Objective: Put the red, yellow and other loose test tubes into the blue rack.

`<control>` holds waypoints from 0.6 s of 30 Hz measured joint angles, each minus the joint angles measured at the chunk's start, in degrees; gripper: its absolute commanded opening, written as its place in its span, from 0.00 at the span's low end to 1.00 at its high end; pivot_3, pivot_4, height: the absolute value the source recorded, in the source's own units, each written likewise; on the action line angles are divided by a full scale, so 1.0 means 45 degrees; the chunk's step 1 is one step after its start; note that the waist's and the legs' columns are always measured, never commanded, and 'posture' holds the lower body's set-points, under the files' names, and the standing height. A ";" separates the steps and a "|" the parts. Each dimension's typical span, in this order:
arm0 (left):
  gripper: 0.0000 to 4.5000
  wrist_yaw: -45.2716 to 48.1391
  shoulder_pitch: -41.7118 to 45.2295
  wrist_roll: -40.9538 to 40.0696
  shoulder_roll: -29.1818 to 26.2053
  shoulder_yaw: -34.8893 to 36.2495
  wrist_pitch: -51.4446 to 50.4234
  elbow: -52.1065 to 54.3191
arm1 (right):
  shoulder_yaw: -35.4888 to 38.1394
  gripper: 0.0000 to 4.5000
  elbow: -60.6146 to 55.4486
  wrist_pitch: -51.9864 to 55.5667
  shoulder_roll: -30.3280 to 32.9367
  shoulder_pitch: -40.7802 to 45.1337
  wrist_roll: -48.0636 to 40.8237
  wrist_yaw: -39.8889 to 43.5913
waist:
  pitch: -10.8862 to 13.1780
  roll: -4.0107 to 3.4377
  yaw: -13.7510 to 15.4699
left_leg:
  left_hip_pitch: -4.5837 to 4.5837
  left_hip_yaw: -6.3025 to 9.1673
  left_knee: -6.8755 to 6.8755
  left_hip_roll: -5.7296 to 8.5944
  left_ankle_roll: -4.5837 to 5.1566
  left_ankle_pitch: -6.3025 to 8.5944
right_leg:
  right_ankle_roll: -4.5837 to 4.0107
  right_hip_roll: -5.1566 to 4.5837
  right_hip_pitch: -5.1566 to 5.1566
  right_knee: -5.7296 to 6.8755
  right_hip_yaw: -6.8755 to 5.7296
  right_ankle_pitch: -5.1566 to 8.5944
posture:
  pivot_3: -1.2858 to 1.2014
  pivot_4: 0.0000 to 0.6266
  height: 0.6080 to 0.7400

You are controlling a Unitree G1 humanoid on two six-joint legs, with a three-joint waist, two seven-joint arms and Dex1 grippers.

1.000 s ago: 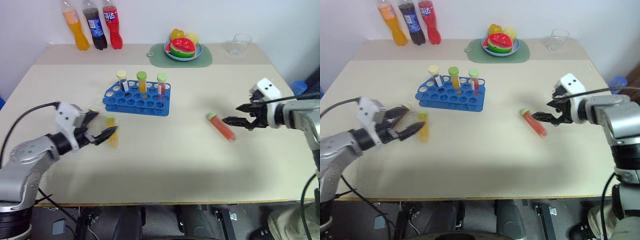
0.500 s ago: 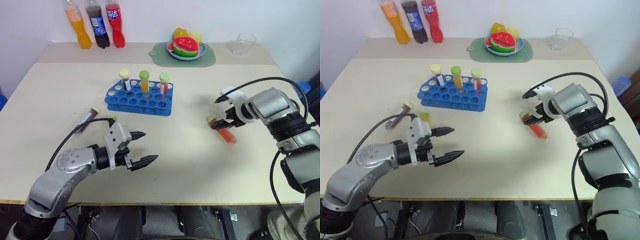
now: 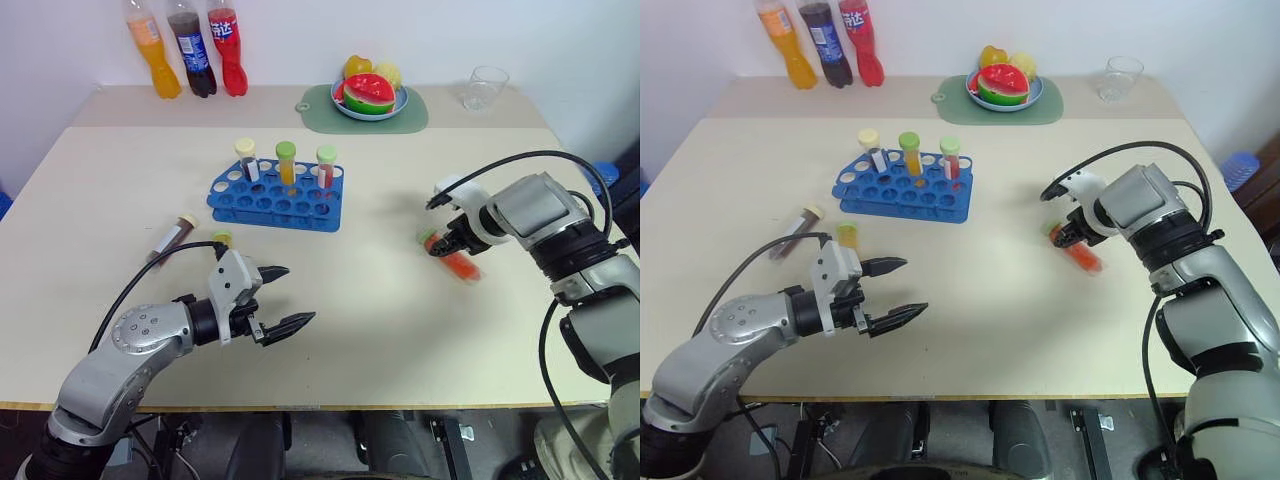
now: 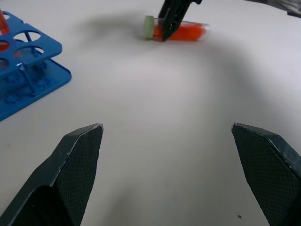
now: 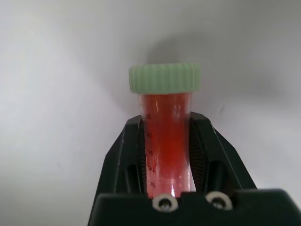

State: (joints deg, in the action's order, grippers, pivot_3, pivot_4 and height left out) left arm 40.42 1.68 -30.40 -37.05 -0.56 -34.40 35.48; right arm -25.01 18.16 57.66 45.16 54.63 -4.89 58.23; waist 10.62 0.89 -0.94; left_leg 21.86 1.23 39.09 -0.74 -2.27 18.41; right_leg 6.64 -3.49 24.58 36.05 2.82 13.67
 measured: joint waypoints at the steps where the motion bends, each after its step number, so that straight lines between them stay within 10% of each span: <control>1: 1.00 -0.0159 -0.0116 0.0016 0.0084 0.0206 0.0048 -0.0122 | 0.0794 0.16 -0.0758 -0.1120 -0.0061 -0.0647 -0.0245 -0.0224 | 0.0001 0.0000 -0.0006 | 0.0004 -0.0002 0.0005 0.0000 0.0001 0.0001 | 0.0001 0.0000 0.0005 0.0007 0.0001 0.0001 | 0.52 0.24 0.95; 8: 1.00 -0.2057 -0.0078 0.0783 0.1740 0.1623 0.1223 -0.1739 | 0.5280 0.16 -0.4898 -0.6339 -0.4441 -0.3943 -0.2434 -0.2923 | -0.0012 0.0011 -0.0020 | -0.0032 0.0010 0.0012 -0.0011 -0.0005 -0.0003 | 0.0002 0.0013 -0.0024 0.0027 0.0001 -0.0002 | 0.52 0.24 0.95; 18: 1.00 -0.2989 0.0531 0.1749 0.2707 0.2012 0.3009 -0.3516 | 0.4602 0.16 -0.1704 -1.2380 -1.0260 -0.3814 -0.0496 -0.8111 | -0.0006 -0.0001 -0.0063 | -0.0030 0.0004 -0.0002 -0.0005 -0.0046 -0.0025 | -0.0002 0.0007 -0.0006 0.0035 0.0001 -0.0003 | 0.52 0.24 0.95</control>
State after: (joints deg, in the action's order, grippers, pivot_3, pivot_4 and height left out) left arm 26.97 4.07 -22.53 -24.87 8.49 -20.85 19.66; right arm -4.30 10.49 1.95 -1.01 37.47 -7.12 21.72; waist 10.59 0.89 -1.23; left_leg 21.72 1.25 39.08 -0.76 -2.48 18.30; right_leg 6.63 -3.46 24.56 36.21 2.82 13.65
